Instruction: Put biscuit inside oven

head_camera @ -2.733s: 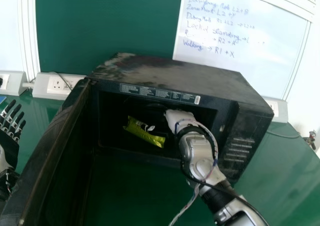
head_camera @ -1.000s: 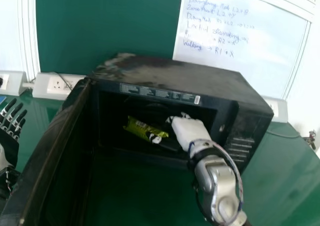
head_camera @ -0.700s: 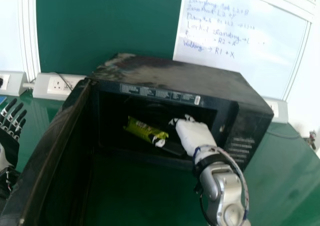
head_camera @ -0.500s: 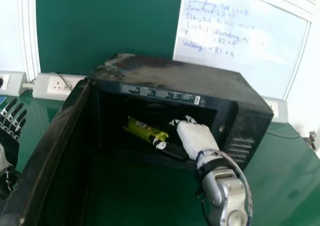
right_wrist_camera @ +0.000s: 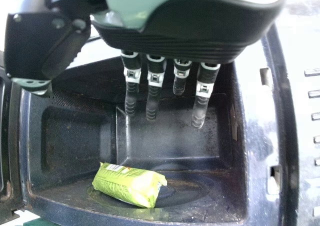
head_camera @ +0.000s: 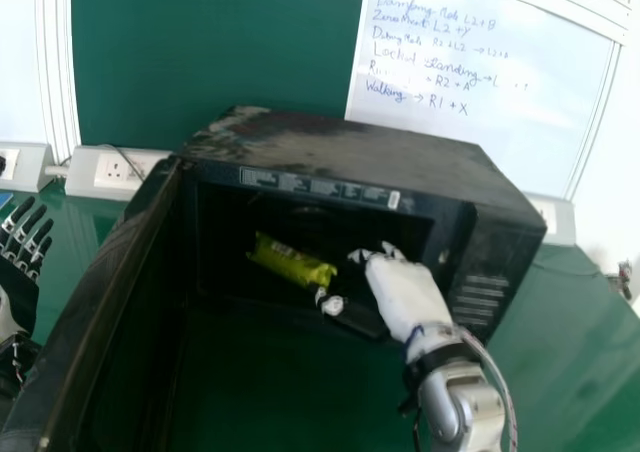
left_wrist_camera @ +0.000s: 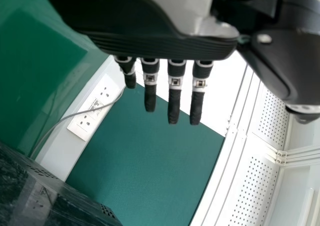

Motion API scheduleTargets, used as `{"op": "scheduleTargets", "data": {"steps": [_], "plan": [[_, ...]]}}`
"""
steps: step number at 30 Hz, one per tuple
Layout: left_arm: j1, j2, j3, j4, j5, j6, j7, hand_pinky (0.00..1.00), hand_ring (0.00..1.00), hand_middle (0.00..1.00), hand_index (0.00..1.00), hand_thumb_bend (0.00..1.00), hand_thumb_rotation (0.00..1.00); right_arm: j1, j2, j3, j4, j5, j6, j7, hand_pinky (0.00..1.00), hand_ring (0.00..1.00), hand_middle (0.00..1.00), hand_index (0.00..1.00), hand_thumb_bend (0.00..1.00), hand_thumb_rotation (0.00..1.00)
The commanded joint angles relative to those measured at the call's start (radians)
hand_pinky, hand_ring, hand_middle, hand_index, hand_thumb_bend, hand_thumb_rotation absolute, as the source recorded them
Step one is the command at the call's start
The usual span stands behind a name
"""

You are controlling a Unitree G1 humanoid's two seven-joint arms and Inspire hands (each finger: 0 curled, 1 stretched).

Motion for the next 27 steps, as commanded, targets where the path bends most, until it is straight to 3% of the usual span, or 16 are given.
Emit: {"op": "scheduleTargets", "data": {"steps": [1,6,27], "plan": [[-0.007,0.002,-0.009,0.003,0.005,-0.009,-0.007,0.97,0.88,0.82,0.79,0.29,0.61,0.019,0.012,-0.024,-0.026,0.016,-0.01,-0.017,0.72,0.8,0.81,0.8,0.82,0.48],[-0.008,0.001,-0.009,0.004,0.006,-0.017,-0.014,0.95,0.86,0.81,0.78,0.28,0.6,0.065,0.029,-0.058,-0.05,0.05,-0.032,-0.053,0.67,0.78,0.8,0.79,0.82,0.45],[-0.012,0.007,-0.014,-0.002,0.011,-0.011,-0.009,0.9,0.83,0.78,0.77,0.25,0.65,0.227,0.061,-0.207,-0.104,0.256,-0.143,-0.213,0.69,0.79,0.81,0.8,0.78,0.4]]}}
